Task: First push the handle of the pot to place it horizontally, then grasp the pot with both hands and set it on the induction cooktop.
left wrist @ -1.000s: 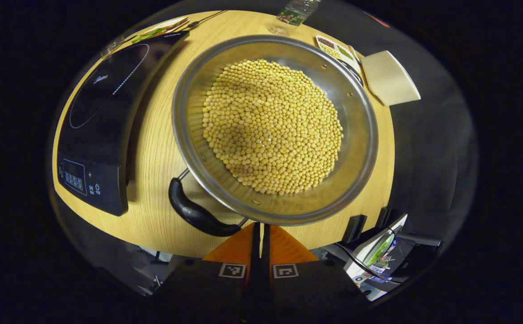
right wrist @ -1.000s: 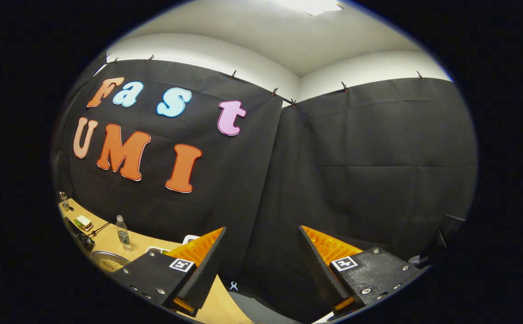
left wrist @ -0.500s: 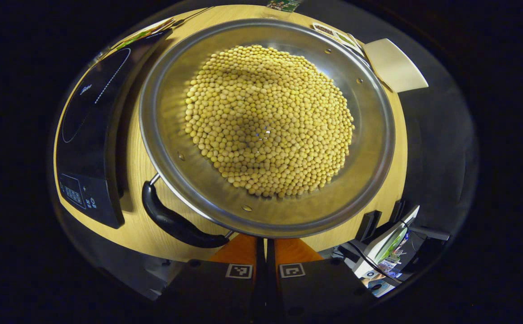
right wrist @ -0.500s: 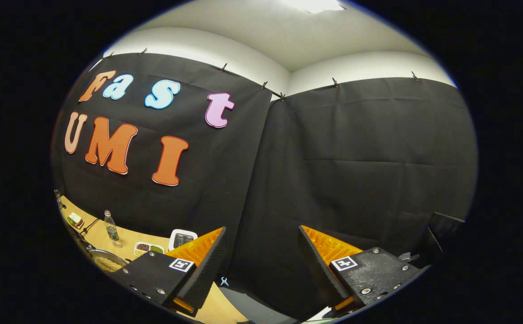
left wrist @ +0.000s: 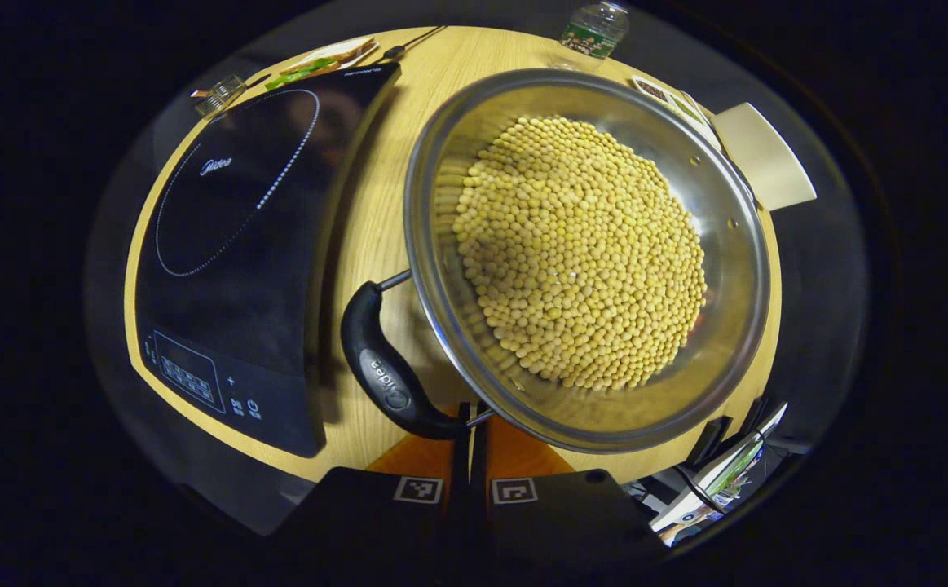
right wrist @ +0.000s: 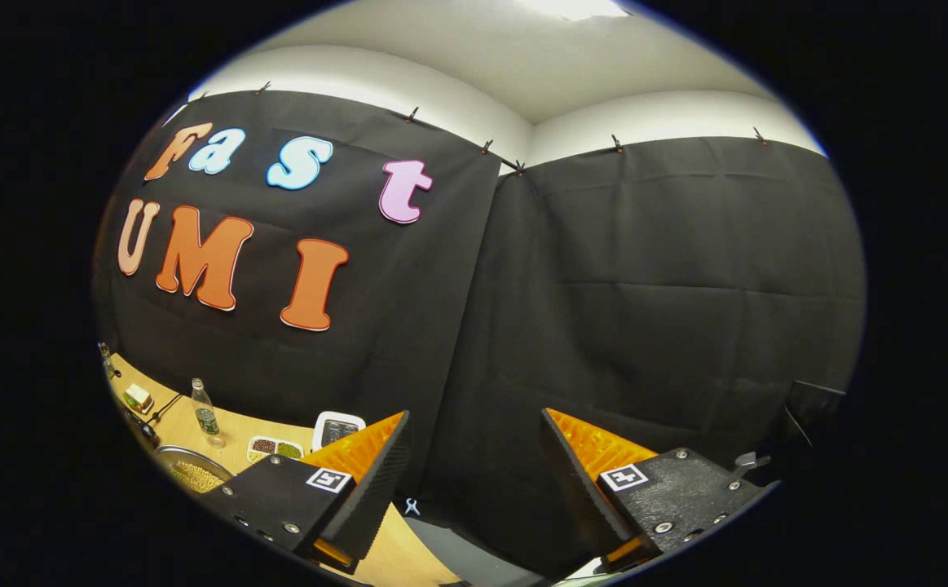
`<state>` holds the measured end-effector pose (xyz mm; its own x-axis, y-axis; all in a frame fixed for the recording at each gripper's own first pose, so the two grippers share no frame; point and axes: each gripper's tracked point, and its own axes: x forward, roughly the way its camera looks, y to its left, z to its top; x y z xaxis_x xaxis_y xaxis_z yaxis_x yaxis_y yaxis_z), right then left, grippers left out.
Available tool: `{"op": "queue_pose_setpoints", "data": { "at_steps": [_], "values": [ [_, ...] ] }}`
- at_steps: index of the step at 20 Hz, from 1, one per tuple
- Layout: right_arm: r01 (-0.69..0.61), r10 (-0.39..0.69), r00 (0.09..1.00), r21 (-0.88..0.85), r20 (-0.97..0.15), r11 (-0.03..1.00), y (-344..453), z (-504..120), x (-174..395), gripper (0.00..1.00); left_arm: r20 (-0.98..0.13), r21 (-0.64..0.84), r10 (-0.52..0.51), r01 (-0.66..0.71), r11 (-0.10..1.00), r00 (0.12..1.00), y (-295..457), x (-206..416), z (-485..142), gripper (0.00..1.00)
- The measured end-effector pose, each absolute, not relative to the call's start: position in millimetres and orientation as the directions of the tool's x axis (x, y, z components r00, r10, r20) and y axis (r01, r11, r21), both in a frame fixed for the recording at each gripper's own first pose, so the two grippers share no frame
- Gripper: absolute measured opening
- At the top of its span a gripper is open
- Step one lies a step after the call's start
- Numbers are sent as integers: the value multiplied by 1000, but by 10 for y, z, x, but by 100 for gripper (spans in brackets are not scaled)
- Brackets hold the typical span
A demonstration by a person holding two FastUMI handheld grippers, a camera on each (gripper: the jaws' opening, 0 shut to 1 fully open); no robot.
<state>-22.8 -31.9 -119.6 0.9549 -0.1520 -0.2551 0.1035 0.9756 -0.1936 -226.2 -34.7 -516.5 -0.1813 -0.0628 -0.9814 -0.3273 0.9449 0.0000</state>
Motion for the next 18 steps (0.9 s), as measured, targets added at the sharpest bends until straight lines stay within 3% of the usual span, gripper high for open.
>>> {"op": "queue_pose_setpoints", "data": {
  "at_steps": [10, 18],
  "values": [
    [59, -104, 941, -148, -323, 987, 146, -1425, -215, 95, -1000, -18, -17, -259, 966, 4, -109, -1920, -5213, 8],
    [-29, -17, 908, -103, -419, 994, 876, -1797, -246, 96, -991, -51, -38, -104, 993, 126, -19, -1679, -5221, 8]
  ]
}}
